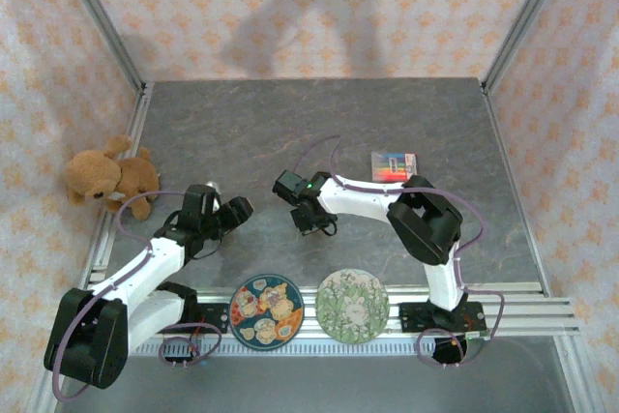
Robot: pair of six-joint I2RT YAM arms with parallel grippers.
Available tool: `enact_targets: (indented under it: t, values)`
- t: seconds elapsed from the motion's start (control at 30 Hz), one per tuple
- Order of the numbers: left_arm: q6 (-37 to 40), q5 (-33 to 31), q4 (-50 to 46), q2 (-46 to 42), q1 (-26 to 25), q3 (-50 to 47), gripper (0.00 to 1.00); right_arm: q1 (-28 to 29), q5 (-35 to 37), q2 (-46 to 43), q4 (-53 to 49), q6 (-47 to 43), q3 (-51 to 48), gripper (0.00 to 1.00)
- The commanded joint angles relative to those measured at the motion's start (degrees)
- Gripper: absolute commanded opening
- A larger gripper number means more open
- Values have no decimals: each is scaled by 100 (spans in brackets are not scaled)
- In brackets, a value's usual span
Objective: Remove the keys from the keyring
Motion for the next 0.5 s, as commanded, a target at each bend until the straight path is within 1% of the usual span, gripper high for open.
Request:
enact_targets:
  t: [0.0, 0.3, 0.47]
  values:
    - [-67, 81, 145, -72, -39, -52, 70, 36, 224, -55, -261, -27, 76, 8]
    - [-75, 122, 120, -142, -39, 23, 70, 21, 479, -427, -432, -107, 131, 3]
    - [-34, 201, 110, -245, -53, 111, 70, -115, 361, -724, -480, -180, 202, 2]
